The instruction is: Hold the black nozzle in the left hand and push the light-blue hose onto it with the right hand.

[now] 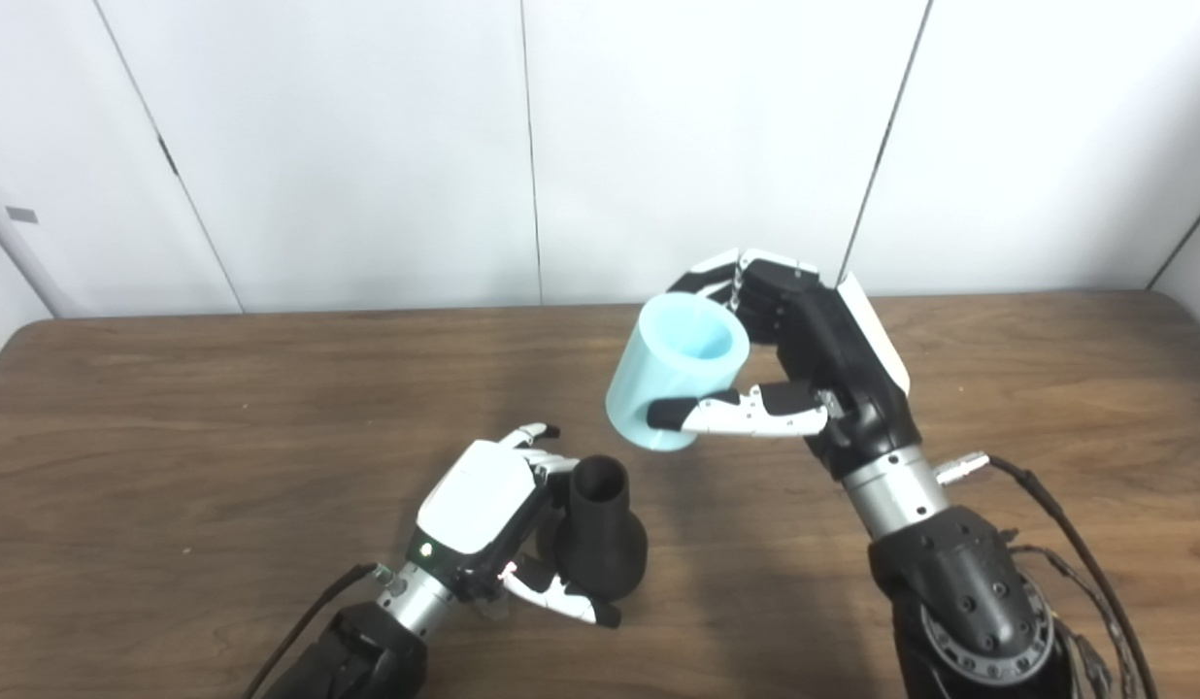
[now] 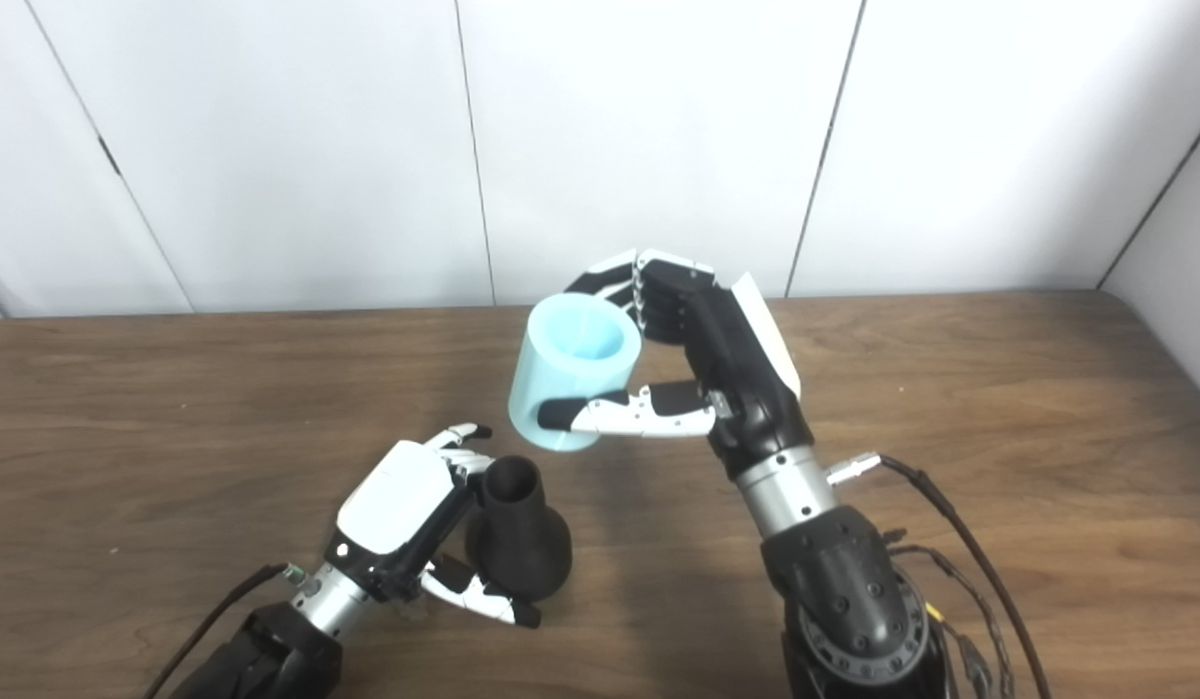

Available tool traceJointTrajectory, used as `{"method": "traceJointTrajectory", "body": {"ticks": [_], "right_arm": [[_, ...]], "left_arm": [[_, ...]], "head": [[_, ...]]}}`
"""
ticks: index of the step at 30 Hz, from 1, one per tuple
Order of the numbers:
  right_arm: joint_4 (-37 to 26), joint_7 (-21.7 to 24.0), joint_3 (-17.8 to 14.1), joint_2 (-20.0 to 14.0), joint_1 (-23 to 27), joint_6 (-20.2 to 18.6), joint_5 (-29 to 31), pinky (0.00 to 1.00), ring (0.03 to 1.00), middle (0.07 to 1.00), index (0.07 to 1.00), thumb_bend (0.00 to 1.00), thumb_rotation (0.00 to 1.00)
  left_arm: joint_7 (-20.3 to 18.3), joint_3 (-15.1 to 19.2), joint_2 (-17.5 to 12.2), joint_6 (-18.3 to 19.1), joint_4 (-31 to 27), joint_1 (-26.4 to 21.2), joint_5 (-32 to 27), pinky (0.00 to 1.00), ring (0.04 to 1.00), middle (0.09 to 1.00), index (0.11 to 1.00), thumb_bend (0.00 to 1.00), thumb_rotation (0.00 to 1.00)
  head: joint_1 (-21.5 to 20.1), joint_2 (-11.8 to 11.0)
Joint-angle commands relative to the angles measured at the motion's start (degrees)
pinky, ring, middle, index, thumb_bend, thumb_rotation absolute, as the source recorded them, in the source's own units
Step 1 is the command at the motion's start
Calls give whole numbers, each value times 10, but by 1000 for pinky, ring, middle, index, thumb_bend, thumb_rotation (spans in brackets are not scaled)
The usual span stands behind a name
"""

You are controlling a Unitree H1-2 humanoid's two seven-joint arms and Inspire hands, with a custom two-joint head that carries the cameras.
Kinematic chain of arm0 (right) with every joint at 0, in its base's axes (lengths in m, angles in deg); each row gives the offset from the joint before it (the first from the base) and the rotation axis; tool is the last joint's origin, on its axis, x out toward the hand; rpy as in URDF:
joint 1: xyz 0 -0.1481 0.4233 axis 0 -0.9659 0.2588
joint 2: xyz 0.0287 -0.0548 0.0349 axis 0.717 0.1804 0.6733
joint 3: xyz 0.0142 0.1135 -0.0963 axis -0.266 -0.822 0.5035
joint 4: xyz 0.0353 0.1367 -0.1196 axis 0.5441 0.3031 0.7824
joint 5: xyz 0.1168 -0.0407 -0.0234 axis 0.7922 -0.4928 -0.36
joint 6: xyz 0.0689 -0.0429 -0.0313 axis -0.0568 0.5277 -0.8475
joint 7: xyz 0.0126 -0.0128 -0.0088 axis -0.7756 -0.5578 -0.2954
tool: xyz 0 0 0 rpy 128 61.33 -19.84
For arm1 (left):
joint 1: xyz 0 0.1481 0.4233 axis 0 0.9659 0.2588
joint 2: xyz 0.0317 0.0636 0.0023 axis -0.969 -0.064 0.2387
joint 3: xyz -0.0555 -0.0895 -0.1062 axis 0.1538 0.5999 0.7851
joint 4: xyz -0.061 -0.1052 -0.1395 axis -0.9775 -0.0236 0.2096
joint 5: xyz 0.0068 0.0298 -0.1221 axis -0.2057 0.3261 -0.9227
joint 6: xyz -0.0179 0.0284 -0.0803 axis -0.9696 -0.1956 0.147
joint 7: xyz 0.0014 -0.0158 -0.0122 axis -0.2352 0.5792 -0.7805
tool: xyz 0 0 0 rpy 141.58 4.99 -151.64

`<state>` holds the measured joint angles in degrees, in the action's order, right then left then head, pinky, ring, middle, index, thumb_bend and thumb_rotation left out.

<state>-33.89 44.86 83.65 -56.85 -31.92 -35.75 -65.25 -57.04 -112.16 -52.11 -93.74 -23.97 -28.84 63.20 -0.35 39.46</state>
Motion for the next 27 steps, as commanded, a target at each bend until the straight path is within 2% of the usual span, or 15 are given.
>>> {"method": "traceJointTrajectory", "body": {"ticks": [1,4,9,16,27], "right_arm": [[-23,8,7,-4,8,13,-10,276,346,454,522,519,0],[-18,9,11,-5,-1,22,-14,293,347,451,525,519,0],[-14,13,10,-2,-8,6,-5,291,344,446,528,518,0],[-3,15,11,-1,-14,7,1,277,333,446,527,518,0],[35,12,24,-7,-24,64,-15,285,341,444,529,518,0]], "left_arm": [[8,-15,15,1,35,44,-9,840,469,465,499,523,0],[3,-15,14,2,32,45,-11,836,472,471,494,523,0],[5,-14,14,-4,33,46,-15,824,472,470,496,523,0],[7,-16,15,-6,32,48,-15,825,467,469,497,523,0],[3,-18,15,-2,25,51,-11,816,470,474,491,523,0]], "head": [[0,0],[0,0],[0,1],[2,3],[6,4]]}}
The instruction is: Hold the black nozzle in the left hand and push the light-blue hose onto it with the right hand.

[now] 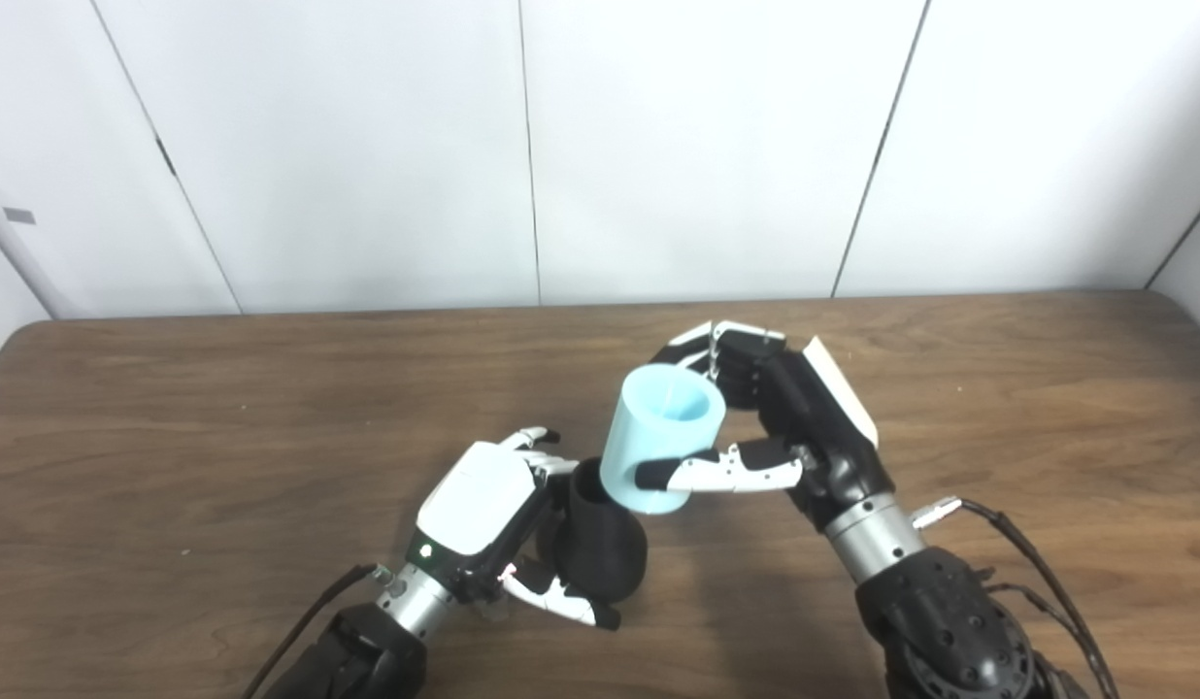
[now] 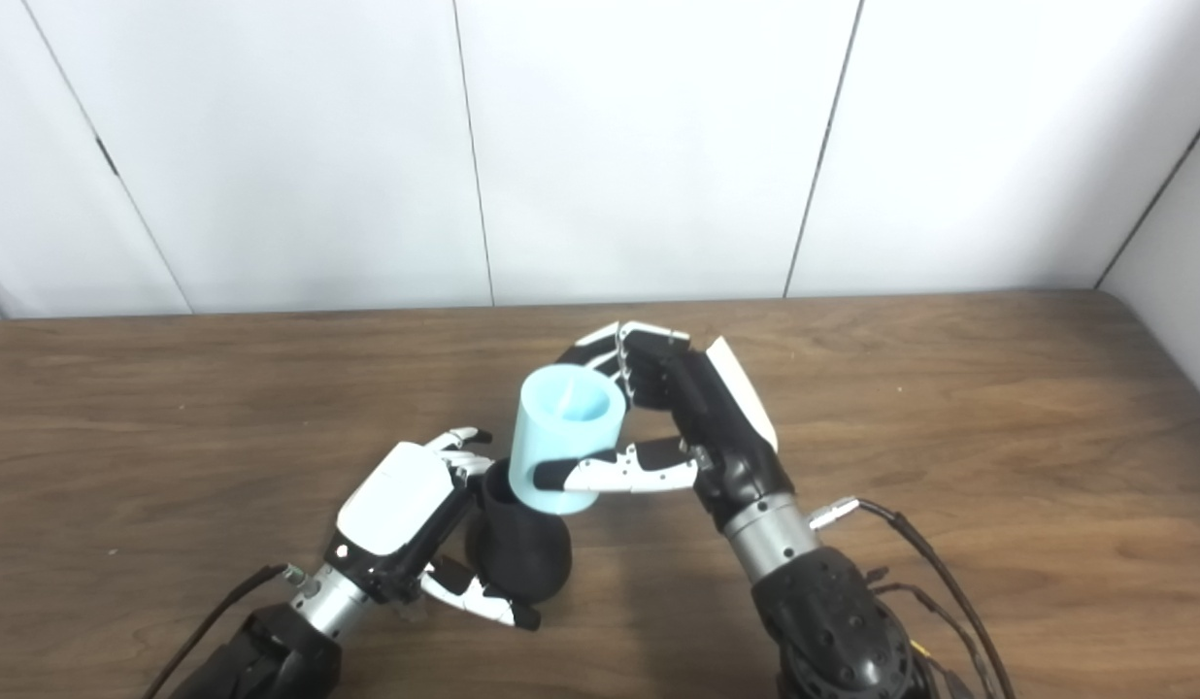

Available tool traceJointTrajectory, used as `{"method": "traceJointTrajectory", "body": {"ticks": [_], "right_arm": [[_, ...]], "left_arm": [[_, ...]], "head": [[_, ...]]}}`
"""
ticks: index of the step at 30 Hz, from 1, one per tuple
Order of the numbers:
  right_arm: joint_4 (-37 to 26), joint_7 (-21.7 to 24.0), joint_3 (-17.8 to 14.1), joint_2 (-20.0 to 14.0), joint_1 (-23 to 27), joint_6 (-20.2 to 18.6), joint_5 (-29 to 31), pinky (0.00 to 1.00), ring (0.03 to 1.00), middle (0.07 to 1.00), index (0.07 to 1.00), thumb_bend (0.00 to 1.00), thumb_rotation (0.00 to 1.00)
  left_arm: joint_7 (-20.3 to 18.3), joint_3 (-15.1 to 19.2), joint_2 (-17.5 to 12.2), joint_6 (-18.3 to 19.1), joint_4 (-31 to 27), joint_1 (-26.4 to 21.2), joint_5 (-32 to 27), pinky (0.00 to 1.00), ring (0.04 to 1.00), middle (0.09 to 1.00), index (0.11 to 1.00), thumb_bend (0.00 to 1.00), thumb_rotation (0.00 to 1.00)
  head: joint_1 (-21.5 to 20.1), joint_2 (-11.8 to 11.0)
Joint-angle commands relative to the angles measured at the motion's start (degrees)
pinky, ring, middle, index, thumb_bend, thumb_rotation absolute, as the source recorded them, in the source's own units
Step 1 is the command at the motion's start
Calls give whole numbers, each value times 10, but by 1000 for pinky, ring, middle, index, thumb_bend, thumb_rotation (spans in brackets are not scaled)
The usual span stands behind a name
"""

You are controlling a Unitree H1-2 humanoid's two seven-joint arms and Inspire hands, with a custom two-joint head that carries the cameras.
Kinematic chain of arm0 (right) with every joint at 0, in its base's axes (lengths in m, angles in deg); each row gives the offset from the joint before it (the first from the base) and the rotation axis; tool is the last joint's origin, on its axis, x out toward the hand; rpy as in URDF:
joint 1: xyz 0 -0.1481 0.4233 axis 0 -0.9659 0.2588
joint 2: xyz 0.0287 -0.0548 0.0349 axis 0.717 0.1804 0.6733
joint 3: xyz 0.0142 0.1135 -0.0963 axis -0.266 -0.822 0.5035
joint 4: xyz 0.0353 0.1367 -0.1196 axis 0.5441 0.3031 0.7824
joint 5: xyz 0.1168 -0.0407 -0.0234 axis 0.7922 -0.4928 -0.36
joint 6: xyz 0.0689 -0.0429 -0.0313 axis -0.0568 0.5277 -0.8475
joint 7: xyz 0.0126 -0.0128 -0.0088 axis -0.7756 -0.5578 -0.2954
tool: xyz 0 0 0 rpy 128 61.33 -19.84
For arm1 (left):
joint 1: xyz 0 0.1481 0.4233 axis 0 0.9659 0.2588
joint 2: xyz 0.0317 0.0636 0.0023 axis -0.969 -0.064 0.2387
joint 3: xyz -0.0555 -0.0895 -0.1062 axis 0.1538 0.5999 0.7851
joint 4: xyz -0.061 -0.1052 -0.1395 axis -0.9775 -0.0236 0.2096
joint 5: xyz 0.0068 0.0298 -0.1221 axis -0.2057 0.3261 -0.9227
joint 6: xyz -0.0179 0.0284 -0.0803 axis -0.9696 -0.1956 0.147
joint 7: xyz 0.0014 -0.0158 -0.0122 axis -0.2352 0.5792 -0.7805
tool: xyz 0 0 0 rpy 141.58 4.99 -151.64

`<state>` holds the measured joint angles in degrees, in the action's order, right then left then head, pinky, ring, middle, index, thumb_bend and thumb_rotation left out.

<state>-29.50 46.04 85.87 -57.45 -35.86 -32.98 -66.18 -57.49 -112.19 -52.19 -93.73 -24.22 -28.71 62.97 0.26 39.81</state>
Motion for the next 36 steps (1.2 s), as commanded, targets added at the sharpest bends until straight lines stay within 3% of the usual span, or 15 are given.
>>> {"method": "traceJointTrajectory", "body": {"ticks": [1,16,36], "right_arm": [[-3,-1,2,-1,17,43,-7,285,341,443,529,518,0],[43,-10,3,16,23,108,-21,282,336,439,531,518,0],[40,-4,0,35,37,104,-4,289,340,441,530,518,0]], "left_arm": [[7,-17,15,-1,27,50,-9,816,471,475,490,524,0],[6,-17,16,-1,26,51,-8,824,471,473,493,523,0],[12,-19,16,-9,37,47,-7,826,466,469,497,523,0]], "head": [[0,1],[3,0],[0,-3]]}}
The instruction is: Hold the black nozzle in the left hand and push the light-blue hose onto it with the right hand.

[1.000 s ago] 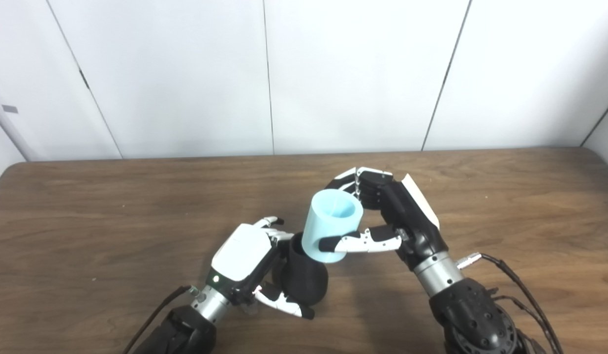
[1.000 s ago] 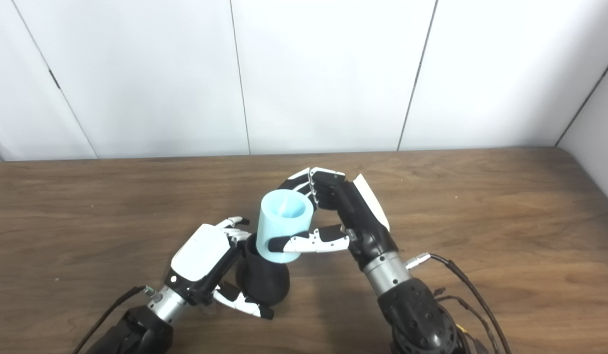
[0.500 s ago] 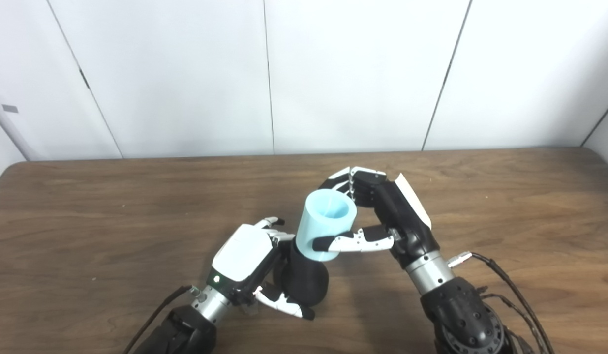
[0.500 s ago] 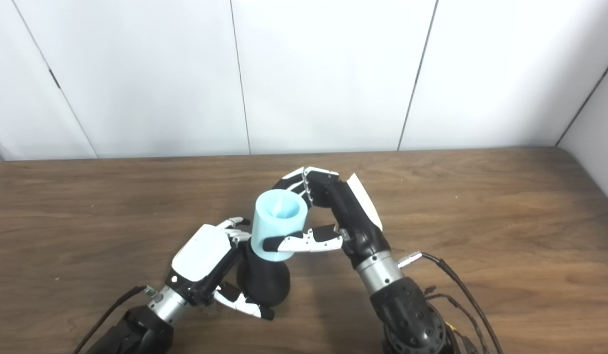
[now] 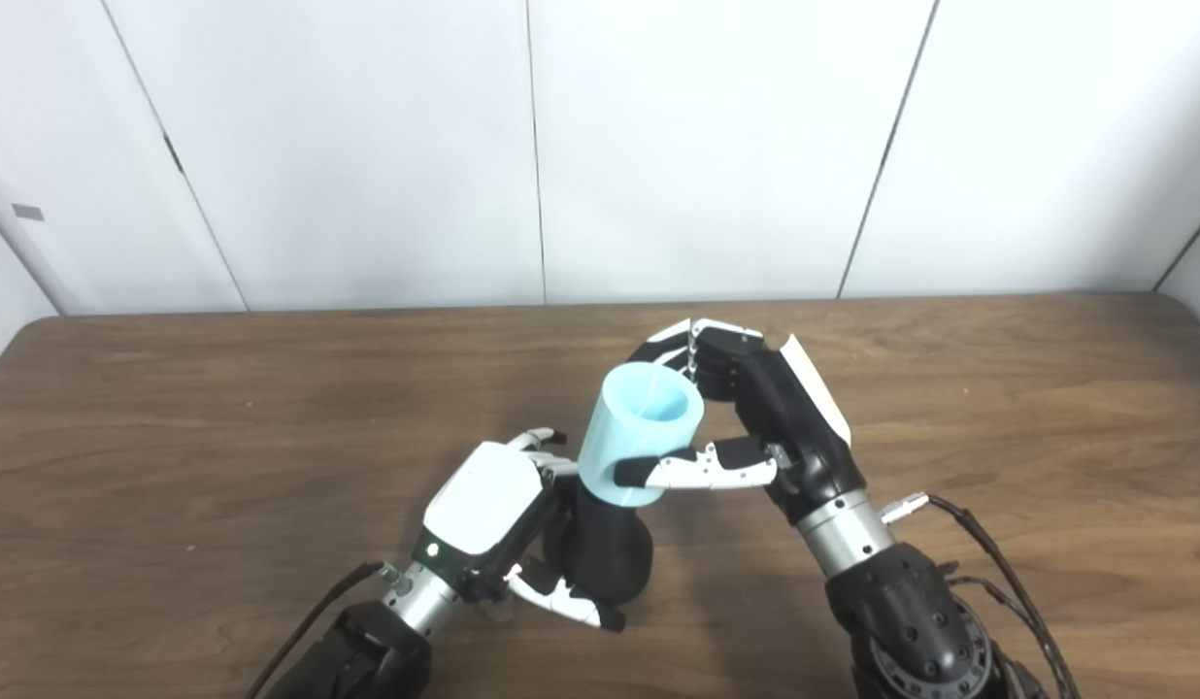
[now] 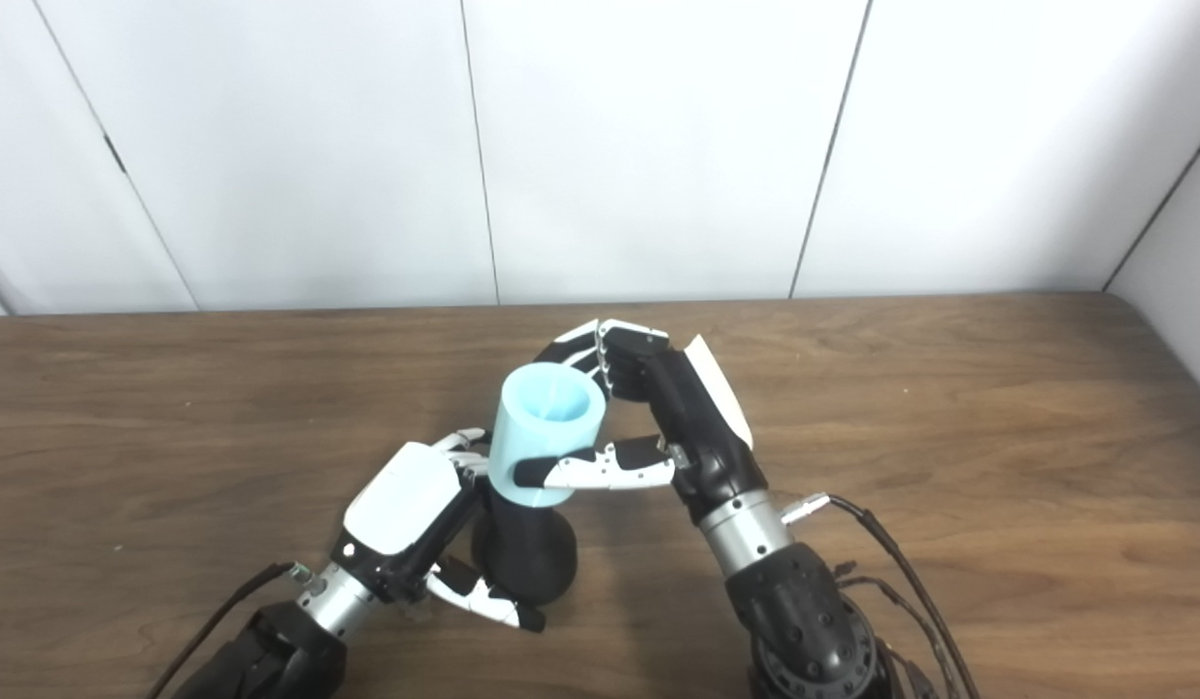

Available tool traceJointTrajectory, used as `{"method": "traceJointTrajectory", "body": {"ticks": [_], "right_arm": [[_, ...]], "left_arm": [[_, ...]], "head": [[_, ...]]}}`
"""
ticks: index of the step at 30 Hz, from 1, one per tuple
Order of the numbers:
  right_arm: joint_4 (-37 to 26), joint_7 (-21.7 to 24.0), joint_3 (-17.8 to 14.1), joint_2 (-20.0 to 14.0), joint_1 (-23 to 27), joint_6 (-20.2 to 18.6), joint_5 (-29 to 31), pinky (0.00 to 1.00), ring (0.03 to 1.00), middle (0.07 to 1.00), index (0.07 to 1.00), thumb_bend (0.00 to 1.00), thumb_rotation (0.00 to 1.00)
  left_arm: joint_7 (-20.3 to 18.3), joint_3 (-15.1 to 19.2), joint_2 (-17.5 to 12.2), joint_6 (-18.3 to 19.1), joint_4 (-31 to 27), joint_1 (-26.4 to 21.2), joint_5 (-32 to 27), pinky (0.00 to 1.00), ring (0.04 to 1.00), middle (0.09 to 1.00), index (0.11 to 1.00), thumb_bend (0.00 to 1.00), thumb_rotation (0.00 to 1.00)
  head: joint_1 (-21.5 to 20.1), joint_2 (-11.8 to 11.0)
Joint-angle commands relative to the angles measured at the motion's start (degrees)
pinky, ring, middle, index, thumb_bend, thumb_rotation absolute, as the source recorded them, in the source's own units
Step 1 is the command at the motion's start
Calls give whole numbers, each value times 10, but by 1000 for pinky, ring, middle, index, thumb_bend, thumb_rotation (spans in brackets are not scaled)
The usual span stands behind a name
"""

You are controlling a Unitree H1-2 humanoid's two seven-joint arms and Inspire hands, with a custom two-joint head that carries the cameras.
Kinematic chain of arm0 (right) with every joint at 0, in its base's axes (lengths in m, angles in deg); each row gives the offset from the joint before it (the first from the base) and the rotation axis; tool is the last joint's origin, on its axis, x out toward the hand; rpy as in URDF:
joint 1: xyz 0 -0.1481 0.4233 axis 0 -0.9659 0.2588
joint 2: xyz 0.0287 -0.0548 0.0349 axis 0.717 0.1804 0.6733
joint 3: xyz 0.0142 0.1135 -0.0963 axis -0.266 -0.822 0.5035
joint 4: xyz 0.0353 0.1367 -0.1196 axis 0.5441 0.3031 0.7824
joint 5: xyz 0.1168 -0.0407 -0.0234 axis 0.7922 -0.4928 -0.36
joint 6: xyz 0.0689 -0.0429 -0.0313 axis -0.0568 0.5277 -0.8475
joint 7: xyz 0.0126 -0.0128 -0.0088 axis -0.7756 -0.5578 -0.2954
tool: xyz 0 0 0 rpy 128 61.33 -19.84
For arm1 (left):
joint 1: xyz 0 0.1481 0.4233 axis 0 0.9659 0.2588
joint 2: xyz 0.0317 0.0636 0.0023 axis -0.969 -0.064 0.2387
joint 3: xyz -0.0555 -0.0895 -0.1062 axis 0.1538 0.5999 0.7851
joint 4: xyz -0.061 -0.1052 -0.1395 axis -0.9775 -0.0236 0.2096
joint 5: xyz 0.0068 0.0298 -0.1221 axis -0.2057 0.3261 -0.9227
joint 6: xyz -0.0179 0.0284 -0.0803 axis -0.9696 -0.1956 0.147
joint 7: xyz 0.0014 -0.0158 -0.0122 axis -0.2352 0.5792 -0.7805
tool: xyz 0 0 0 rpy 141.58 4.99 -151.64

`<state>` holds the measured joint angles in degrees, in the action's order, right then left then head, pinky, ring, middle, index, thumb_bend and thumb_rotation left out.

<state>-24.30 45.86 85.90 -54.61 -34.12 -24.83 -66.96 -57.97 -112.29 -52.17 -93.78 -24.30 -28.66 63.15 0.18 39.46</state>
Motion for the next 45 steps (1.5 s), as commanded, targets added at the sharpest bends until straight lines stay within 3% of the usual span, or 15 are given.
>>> {"method": "traceJointTrajectory", "body": {"ticks": [1,14,32,45], "right_arm": [[-13,-2,0,8,20,19,6,290,341,441,530,518,0],[6,3,17,5,9,35,-2,239,308,431,531,518,0],[13,-2,22,-2,-1,34,-20,245,314,430,527,520,0],[29,-9,41,-25,11,117,-121,209,276,414,530,518,0]], "left_arm": [[16,-18,16,-8,38,46,-10,826,466,469,497,523,0],[11,-18,16,-2,29,49,-8,831,466,469,496,523,0],[0,-14,14,2,14,56,-11,811,472,477,488,524,0],[3,-15,15,-1,14,56,-11,813,465,474,492,523,0]], "head": [[1,1],[5,3],[3,7],[5,9]]}}
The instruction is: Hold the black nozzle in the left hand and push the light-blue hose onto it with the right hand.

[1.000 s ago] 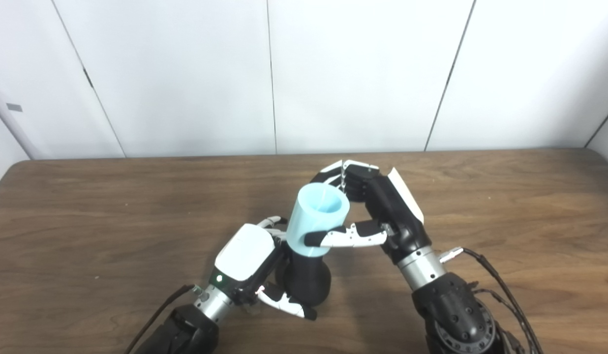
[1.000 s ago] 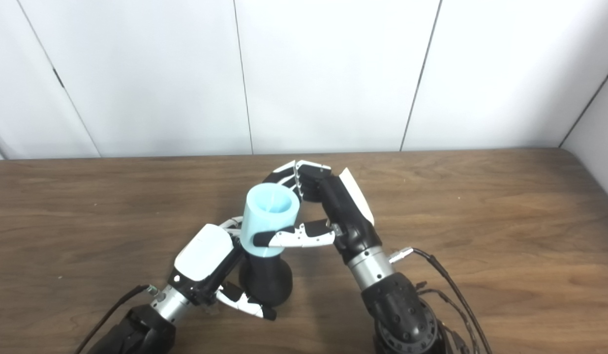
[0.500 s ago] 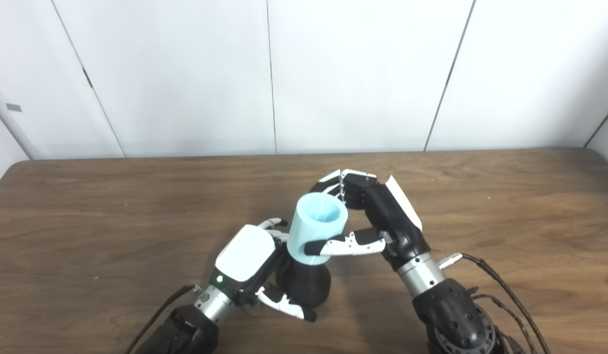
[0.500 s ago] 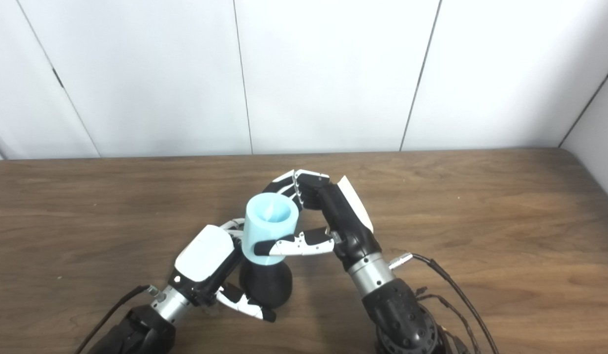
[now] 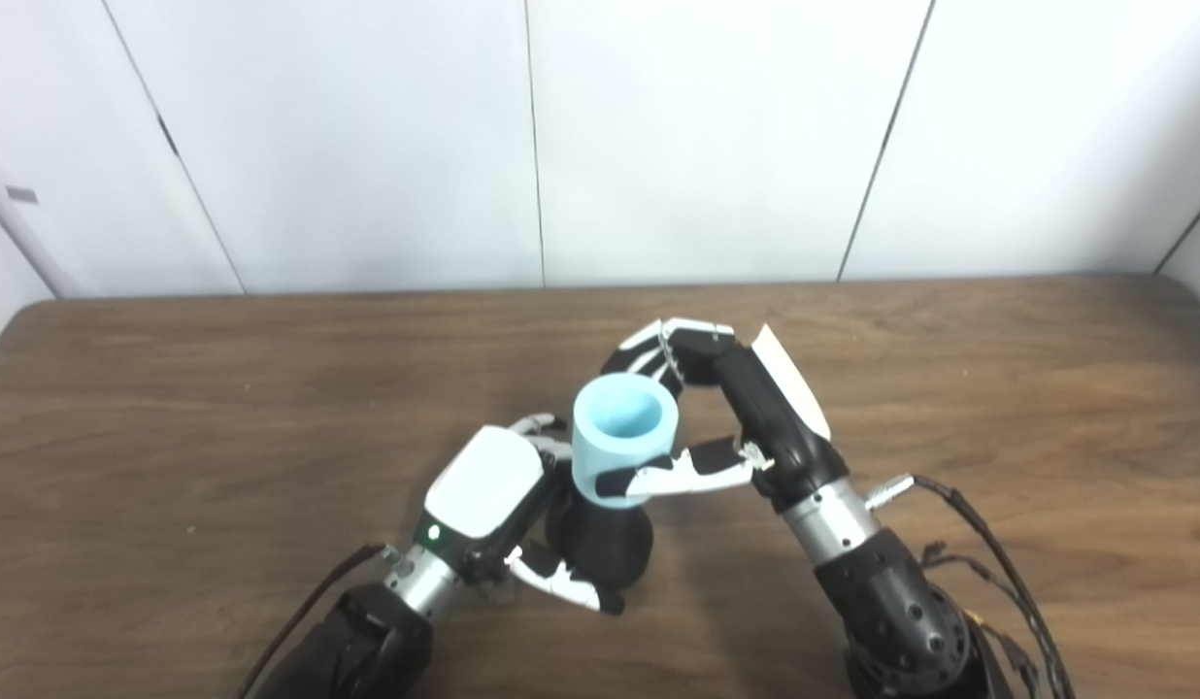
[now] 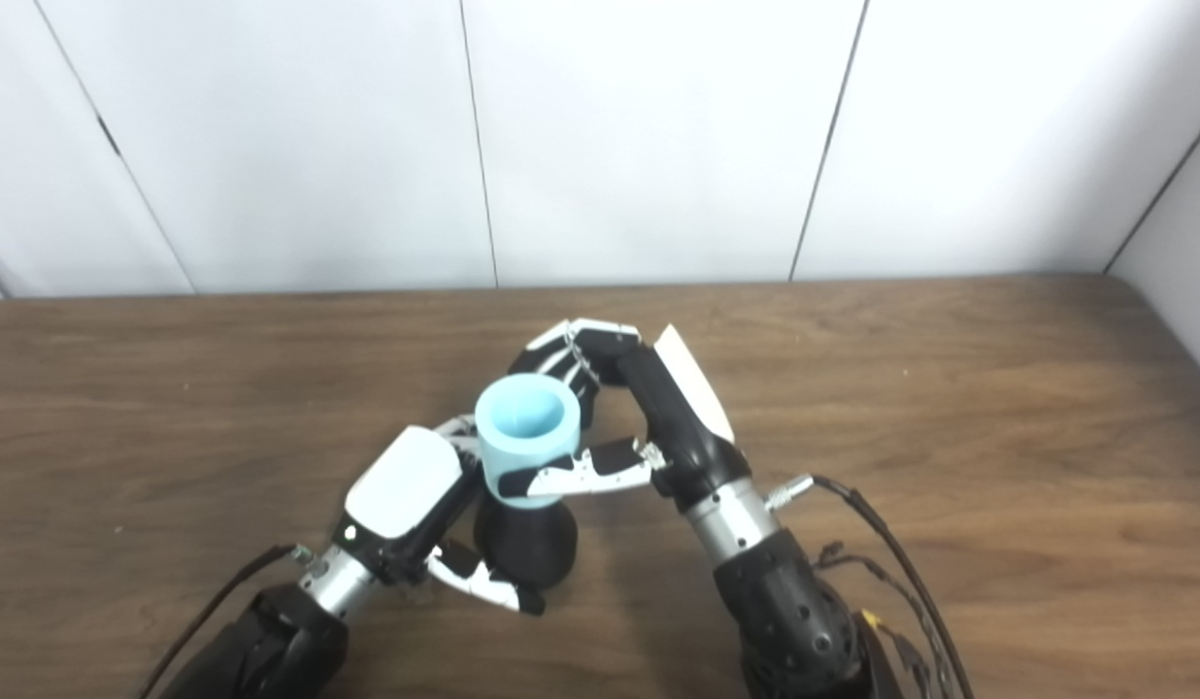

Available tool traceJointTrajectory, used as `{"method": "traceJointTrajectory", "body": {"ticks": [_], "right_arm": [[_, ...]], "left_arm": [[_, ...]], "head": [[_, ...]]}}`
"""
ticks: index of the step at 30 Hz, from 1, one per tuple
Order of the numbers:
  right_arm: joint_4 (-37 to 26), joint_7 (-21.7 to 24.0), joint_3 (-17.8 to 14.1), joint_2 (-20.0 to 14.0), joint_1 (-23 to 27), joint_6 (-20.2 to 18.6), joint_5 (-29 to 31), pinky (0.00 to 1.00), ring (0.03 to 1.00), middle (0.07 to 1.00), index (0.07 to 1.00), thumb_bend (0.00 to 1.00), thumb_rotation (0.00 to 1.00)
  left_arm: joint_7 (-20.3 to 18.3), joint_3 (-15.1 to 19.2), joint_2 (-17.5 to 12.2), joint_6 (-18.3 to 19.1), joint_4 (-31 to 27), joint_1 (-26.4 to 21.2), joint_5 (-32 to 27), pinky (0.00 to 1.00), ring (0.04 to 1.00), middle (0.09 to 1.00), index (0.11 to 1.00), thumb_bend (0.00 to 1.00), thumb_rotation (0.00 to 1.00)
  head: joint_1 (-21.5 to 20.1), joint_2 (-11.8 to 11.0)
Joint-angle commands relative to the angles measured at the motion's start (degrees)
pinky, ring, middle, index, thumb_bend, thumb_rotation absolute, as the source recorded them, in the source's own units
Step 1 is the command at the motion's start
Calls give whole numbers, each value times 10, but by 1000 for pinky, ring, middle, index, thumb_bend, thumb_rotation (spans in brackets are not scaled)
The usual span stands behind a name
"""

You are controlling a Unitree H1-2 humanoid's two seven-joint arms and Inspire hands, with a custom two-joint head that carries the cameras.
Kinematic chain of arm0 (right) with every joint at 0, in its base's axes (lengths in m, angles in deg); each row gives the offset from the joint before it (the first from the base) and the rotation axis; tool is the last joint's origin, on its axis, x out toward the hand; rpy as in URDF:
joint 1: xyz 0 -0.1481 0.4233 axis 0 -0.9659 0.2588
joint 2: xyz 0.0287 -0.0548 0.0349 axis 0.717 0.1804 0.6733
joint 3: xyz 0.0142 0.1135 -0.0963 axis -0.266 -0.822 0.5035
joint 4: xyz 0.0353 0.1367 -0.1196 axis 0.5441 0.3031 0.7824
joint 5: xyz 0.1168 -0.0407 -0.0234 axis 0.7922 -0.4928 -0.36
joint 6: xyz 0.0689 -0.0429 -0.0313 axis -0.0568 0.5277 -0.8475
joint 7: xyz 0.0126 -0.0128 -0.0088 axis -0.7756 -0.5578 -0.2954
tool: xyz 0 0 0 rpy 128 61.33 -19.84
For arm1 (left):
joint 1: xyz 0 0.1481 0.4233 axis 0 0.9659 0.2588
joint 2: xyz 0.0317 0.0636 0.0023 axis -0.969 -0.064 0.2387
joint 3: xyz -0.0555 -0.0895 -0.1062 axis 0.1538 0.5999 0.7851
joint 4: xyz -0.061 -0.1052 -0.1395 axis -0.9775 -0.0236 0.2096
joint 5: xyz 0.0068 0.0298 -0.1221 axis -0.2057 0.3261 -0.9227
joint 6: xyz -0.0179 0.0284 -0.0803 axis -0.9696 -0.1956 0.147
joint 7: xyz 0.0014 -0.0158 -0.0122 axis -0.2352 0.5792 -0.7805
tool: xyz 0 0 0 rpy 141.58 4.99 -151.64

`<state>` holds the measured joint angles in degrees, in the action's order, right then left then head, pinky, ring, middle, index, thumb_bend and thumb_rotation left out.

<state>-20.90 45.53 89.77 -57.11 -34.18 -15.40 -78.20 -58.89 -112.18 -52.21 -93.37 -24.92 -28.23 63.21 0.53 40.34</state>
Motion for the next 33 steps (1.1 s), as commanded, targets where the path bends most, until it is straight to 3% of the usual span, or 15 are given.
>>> {"method": "traceJointTrajectory", "body": {"ticks": [1,8,13,20,33], "right_arm": [[-2,-7,3,0,12,29,-12,206,272,412,529,518,0],[19,-17,4,7,8,67,-21,177,239,404,527,518,0],[32,-15,4,7,0,74,-13,231,300,427,534,519,0],[54,-21,-3,20,-22,72,19,251,310,431,530,519,0],[57,-9,-6,37,-58,-1,74,312,367,446,529,519,0]], "left_arm": [[13,-16,16,-5,21,51,-11,813,465,473,492,523,0],[10,-17,16,-2,20,52,-9,814,463,472,493,523,0],[2,-17,17,5,14,52,-10,821,469,472,493,523,0],[6,-19,16,5,12,52,-8,820,468,471,495,523,0],[10,-18,16,3,14,52,-10,819,468,470,495,523,0]], "head": [[1,1],[3,1],[3,1],[2,0],[4,1]]}}
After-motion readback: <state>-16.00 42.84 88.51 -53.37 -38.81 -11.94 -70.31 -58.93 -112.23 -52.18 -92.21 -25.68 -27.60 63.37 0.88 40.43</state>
